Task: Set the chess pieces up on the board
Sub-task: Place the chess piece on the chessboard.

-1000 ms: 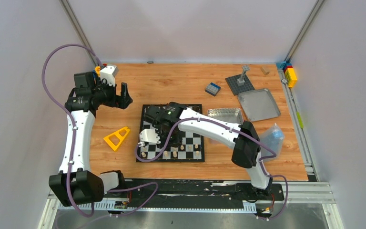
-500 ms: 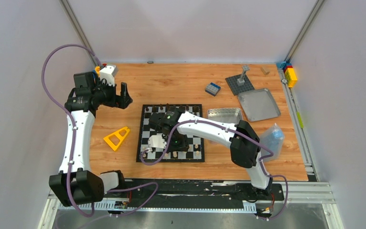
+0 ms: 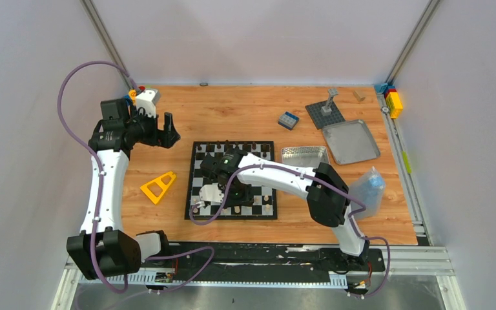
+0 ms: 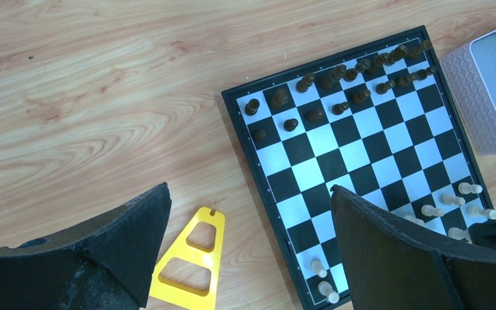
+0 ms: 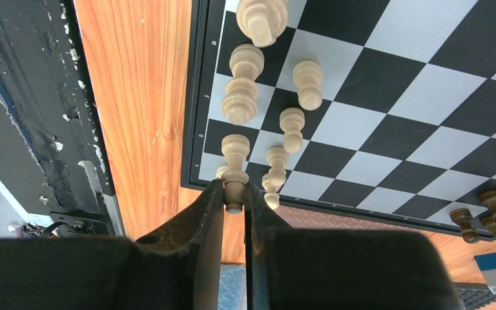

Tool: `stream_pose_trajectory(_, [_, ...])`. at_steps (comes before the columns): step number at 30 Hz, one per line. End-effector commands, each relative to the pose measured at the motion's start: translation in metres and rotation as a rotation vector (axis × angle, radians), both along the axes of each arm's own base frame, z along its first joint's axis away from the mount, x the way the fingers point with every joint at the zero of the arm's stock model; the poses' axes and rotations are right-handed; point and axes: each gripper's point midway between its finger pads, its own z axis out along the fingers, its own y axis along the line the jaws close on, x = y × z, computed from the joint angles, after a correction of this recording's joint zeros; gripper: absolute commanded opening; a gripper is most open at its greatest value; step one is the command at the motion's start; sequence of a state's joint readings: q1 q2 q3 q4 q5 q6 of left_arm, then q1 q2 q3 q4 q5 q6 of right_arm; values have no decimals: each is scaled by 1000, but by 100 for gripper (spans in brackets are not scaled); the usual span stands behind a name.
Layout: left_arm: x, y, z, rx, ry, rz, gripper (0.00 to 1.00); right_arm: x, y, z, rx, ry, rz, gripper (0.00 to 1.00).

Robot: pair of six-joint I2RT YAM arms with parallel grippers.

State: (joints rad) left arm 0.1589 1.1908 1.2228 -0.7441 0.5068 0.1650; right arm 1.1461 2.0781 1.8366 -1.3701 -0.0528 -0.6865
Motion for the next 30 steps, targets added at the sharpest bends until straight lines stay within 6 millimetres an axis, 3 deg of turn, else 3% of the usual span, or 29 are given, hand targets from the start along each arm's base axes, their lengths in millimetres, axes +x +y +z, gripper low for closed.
stream_pose_trajectory(1, [0, 0, 11, -9, -46, -2, 100, 2, 8, -9, 1, -23, 0, 0])
stream_pose_trajectory(30, [0, 0, 9, -12, -47, -4, 100, -3, 7, -28, -34, -6, 22, 2])
